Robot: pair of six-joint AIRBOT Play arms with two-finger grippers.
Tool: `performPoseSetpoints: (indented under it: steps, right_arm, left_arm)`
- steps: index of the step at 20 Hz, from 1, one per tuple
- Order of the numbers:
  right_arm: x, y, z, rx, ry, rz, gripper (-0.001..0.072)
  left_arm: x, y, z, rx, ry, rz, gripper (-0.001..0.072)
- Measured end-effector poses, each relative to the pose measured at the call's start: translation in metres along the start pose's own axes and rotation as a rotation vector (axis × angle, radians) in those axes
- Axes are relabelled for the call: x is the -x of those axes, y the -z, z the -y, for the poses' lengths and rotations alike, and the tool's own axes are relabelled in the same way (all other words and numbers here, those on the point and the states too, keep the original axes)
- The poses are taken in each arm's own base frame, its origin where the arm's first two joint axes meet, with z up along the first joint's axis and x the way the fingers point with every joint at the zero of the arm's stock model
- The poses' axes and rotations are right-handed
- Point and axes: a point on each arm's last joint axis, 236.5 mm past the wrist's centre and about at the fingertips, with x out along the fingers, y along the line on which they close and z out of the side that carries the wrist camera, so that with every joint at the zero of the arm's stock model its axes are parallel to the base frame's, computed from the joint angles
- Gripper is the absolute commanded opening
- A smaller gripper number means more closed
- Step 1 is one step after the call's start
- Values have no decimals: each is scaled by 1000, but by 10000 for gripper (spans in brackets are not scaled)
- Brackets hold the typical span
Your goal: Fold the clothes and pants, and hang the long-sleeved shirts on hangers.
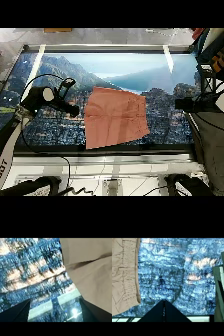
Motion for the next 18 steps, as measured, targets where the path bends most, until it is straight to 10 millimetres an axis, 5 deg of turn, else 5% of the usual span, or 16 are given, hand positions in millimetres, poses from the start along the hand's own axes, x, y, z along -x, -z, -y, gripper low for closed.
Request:
performPoseSetpoints:
  steps: [11,12,14,17,18]
  right_arm:
    - [0,0,0,0,0,0,23]
    - [0,0,0,0,0,0,23]
    - [0,0,0,0,1,0,23]
    - [0,0,0,0,0,1,23]
    - [0,-2,0,0,-1,8,23]
  left_arm:
    - [3,-6,37,127,157,17,700]
    - [3,-6,38,129,163,16,656]
    - [3,-3,39,127,164,2,321]
    - [3,17,33,93,138,-80,46]
    - [4,25,32,77,131,-112,3]
